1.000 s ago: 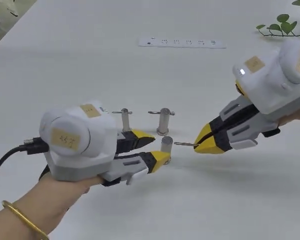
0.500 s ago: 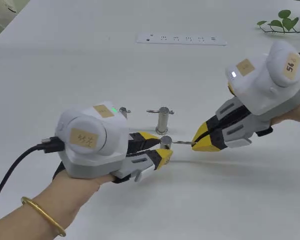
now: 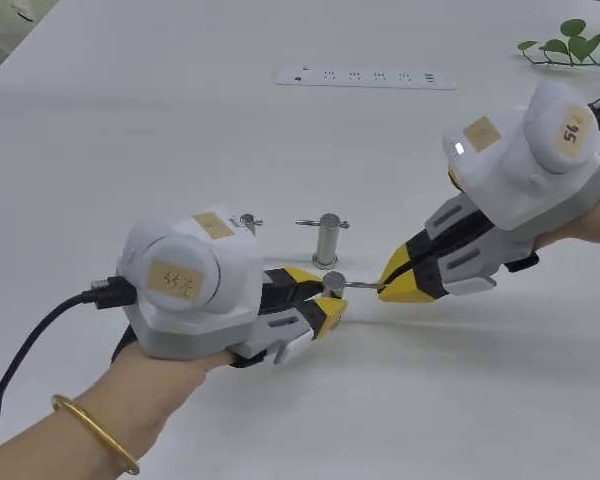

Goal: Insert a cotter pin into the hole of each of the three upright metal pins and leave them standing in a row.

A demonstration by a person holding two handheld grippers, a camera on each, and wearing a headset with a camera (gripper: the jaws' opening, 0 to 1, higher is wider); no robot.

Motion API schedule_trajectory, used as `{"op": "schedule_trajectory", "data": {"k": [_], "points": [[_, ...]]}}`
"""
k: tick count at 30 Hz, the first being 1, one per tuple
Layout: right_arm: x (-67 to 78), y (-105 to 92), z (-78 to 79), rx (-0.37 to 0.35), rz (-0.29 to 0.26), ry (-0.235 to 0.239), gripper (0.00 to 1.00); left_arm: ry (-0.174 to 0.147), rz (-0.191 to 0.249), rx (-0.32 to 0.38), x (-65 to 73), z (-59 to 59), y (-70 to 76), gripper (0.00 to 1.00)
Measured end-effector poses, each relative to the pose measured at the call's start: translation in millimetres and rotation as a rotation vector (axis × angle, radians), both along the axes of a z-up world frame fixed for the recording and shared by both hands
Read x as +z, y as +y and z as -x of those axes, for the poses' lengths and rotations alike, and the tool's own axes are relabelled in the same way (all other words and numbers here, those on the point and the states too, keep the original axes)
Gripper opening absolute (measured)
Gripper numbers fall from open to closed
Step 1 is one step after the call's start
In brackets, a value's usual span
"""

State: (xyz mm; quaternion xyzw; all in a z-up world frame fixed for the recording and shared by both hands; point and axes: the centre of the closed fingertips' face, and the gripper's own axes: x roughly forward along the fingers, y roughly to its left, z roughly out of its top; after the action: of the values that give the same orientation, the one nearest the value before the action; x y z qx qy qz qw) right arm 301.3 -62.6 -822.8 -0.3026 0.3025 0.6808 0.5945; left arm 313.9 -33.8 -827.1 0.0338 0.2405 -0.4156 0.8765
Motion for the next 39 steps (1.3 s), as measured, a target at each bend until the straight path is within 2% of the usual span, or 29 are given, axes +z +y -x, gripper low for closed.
{"op": "schedule_trajectory", "data": {"k": [5,10,20,39], "points": [[0.2,1.3,-1.1,0.001,0.008,-0.01,0.03,0.026,0.041,0.027,-1.8,-0.5,1.2,0.13],[1.1,2.0,0.9,-0.003,0.009,-0.007,0.03,0.028,0.046,0.032,-2.0,-0.1,0.6,0.13],[2.4,8.7,2.6,-0.015,0.029,-0.009,0.03,0.057,0.063,0.053,-6.1,0.2,0.1,0.13],[-2.4,25.6,0.3,-0.046,0.039,-0.013,0.04,0.065,0.078,0.08,-8.7,0.5,-0.2,0.13]]}}
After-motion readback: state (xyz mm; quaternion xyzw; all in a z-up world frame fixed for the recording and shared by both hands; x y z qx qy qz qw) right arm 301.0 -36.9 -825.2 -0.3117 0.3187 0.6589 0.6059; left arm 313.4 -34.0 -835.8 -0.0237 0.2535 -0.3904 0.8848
